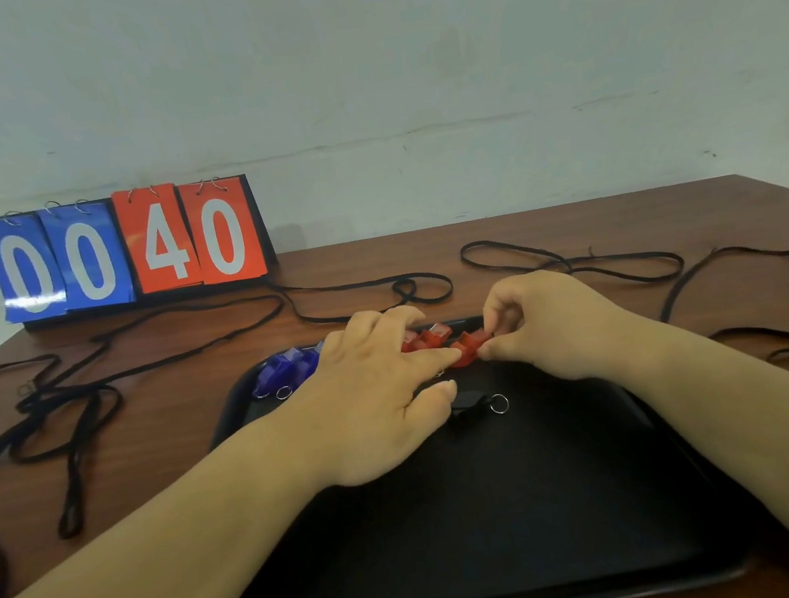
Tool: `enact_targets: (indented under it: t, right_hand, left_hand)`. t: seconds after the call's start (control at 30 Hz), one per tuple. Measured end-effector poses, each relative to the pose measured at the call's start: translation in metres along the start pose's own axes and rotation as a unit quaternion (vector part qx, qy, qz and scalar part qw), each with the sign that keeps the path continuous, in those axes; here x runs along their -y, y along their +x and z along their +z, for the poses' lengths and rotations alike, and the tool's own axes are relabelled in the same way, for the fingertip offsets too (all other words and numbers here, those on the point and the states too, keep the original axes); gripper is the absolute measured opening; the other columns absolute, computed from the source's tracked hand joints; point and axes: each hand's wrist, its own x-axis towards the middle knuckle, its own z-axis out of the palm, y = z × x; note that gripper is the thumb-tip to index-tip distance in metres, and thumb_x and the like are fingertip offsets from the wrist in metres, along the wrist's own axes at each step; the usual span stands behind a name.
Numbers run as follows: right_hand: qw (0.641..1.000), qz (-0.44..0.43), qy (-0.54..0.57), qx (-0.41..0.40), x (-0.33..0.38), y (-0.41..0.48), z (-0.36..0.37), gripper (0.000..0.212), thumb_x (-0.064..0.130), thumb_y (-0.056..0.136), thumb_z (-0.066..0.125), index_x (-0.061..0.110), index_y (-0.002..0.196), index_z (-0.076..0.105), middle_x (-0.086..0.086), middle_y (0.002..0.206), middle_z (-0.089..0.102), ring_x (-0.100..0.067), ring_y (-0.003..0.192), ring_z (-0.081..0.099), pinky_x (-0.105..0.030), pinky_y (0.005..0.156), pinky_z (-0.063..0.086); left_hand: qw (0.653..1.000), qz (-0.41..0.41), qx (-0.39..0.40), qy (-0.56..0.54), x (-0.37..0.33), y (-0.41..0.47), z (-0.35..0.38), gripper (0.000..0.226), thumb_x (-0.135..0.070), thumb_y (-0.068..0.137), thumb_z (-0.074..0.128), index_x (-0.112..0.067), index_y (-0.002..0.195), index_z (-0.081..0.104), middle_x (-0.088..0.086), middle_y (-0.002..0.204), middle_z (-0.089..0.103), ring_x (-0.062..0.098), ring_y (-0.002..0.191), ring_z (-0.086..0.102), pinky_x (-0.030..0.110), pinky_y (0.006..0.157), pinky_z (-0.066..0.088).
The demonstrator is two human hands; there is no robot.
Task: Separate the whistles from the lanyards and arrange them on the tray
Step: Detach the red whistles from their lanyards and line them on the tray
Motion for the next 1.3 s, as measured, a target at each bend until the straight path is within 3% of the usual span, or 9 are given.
enact_targets:
  t: [0.17,0.37,0.5,0.67,0.77,0.9,1.1,1.2,1.3]
  right_hand:
    - [1.000,-0.008,-0.007,0.004,0.000,0.001,0.001,0.017,0.039,0.079,0.085,0.030,0.082,0.071,0.013,0.090,0.068,-0.004,0.084,0.063,-0.027,0.078,0.054]
    - [1.000,-0.015,0.000,0.013,-0.001,0.001,0.003,0.010,0.033,0.084,0.081,0.031,0.093,0.077,0.014,0.086,0.072,0.006,0.076,0.064,-0.008,0.064,0.041]
    - [1.000,-0.016,0.000,0.020,0.000,0.000,0.002,0.013,0.033,0.085,0.080,0.032,0.098,0.077,0.016,0.085,0.071,0.006,0.076,0.063,-0.008,0.065,0.041]
    - [0.998,-0.048,0.043,0.018,0.007,-0.008,-0.011,0.008,0.031,0.085,0.079,0.036,0.088,0.074,0.014,0.084,0.072,0.002,0.076,0.065,-0.015,0.068,0.044]
    - [0.984,-0.078,0.109,0.114,0.013,-0.018,-0.022,0.014,0.023,0.083,0.082,0.031,0.090,0.073,0.008,0.088,0.076,-0.001,0.074,0.068,-0.016,0.072,0.051]
    - [0.968,-0.094,0.069,0.224,0.017,-0.023,-0.021,0.021,0.029,0.079,0.086,0.031,0.094,0.072,0.019,0.093,0.072,-0.004,0.082,0.070,-0.014,0.073,0.054]
    - [0.972,-0.106,0.072,0.199,0.020,-0.023,-0.015,0.016,0.024,0.080,0.086,0.027,0.088,0.072,0.014,0.087,0.073,-0.004,0.078,0.071,-0.013,0.073,0.054]
    - [0.967,-0.106,0.107,0.203,0.023,-0.024,-0.016,0.013,0.021,0.082,0.084,0.024,0.090,0.075,0.010,0.089,0.077,-0.006,0.082,0.073,-0.016,0.079,0.056]
    - [0.968,-0.113,0.121,0.188,0.026,-0.026,-0.015,0.009,0.021,0.085,0.082,0.026,0.091,0.079,0.010,0.088,0.078,-0.003,0.082,0.072,-0.014,0.081,0.053]
  left_hand:
    - [1.000,-0.003,0.024,-0.004,-0.003,0.001,0.000,0.050,-0.060,0.104,0.023,-0.053,0.152,0.034,-0.014,0.170,0.001,0.015,0.154,-0.007,0.052,0.123,0.005]
    - [0.999,-0.024,0.046,0.002,-0.002,0.003,0.002,0.056,-0.067,0.101,0.020,-0.052,0.154,0.032,-0.013,0.172,-0.004,0.019,0.156,-0.013,0.052,0.124,-0.004]
    - [0.999,-0.030,0.043,0.001,-0.001,0.003,0.002,0.059,-0.070,0.100,0.020,-0.051,0.155,0.029,-0.012,0.172,-0.003,0.019,0.157,-0.013,0.052,0.124,-0.003]
    - [1.000,-0.009,-0.009,-0.004,0.000,-0.001,-0.006,0.062,-0.077,0.092,0.040,-0.049,0.147,0.042,-0.012,0.161,0.020,0.016,0.149,0.011,0.045,0.119,0.019]
    - [0.999,0.012,-0.028,-0.027,0.003,-0.005,-0.008,0.048,-0.071,0.088,0.056,-0.045,0.129,0.055,-0.020,0.132,0.039,0.005,0.125,0.031,0.030,0.104,0.030]
    - [0.997,0.021,0.012,-0.079,0.005,-0.004,-0.005,0.021,-0.052,0.093,0.066,-0.041,0.110,0.064,-0.021,0.111,0.057,-0.001,0.103,0.053,0.026,0.096,0.050]
    - [0.982,-0.006,-0.025,-0.188,0.006,-0.005,-0.001,0.005,-0.040,0.096,0.066,-0.038,0.099,0.069,-0.016,0.092,0.066,-0.003,0.087,0.062,0.014,0.076,0.051]
    - [0.950,-0.034,-0.084,-0.298,0.007,-0.007,-0.001,0.006,-0.034,0.096,0.069,-0.038,0.099,0.072,-0.016,0.092,0.072,-0.003,0.088,0.066,0.020,0.083,0.056]
    - [0.934,-0.050,-0.091,-0.343,0.007,-0.006,-0.001,0.013,-0.032,0.096,0.068,-0.037,0.107,0.072,-0.018,0.099,0.074,-0.003,0.093,0.069,0.028,0.093,0.057]
